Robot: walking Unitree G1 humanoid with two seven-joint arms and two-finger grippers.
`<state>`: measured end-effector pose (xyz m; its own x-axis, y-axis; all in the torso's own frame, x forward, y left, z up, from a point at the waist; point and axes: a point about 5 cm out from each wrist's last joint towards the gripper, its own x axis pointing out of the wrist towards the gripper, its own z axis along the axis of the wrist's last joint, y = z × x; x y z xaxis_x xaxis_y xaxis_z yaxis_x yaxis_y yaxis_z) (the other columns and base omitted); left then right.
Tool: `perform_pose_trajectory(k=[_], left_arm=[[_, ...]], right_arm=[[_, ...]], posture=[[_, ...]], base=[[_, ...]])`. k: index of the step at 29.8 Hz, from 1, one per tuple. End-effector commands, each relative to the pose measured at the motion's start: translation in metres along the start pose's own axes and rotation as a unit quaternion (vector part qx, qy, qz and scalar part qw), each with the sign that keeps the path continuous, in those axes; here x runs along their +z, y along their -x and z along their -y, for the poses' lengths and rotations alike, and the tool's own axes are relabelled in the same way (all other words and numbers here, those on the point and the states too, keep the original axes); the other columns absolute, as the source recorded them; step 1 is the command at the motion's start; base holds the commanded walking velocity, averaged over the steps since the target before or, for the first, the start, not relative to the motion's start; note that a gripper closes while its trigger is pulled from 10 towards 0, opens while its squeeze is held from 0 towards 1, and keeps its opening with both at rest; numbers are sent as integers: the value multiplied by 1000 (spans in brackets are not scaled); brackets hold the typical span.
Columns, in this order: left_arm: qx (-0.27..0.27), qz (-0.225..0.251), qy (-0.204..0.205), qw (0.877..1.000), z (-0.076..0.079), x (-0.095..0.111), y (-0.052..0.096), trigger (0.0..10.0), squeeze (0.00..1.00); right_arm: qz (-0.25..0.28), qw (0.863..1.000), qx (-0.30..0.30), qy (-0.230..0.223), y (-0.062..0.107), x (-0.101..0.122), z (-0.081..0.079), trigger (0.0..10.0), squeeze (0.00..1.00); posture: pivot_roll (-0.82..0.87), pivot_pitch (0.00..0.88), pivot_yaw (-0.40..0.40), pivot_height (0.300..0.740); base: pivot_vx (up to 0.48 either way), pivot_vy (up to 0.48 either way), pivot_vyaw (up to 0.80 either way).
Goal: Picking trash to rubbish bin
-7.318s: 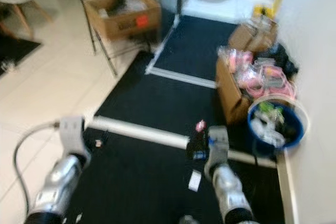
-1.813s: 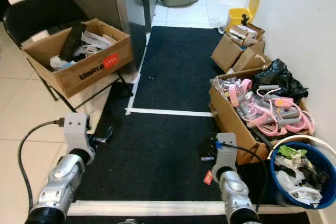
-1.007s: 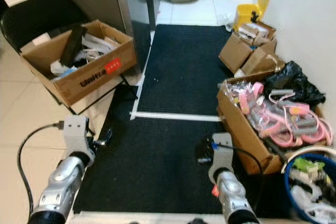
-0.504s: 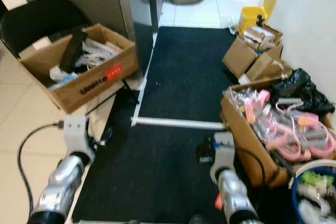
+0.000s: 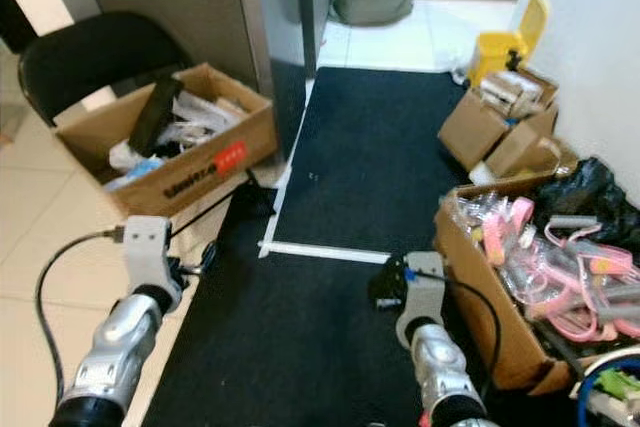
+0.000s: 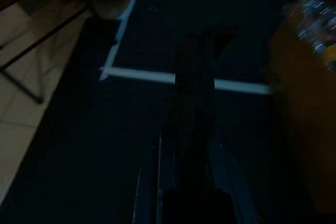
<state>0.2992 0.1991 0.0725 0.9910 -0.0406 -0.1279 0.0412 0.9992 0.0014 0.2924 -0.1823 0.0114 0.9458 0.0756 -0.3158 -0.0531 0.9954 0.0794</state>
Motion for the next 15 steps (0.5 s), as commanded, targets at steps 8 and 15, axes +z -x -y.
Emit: perform_pose_trajectory(k=[8, 15], left_arm=[[6, -16, -5, 1000, -3, -9, 4, 10000, 0], [6, -12, -4, 1000, -3, -7, 3, 10000, 0]], right_arm=[[15, 999, -21, -34, 0, 3, 4, 10000, 0], [21, 998, -30, -44, -1, 6, 6, 10000, 0]], posture=[[68, 119, 17, 740], [74, 124, 16, 740]], base=[[306, 0, 0], [304, 0, 0]])
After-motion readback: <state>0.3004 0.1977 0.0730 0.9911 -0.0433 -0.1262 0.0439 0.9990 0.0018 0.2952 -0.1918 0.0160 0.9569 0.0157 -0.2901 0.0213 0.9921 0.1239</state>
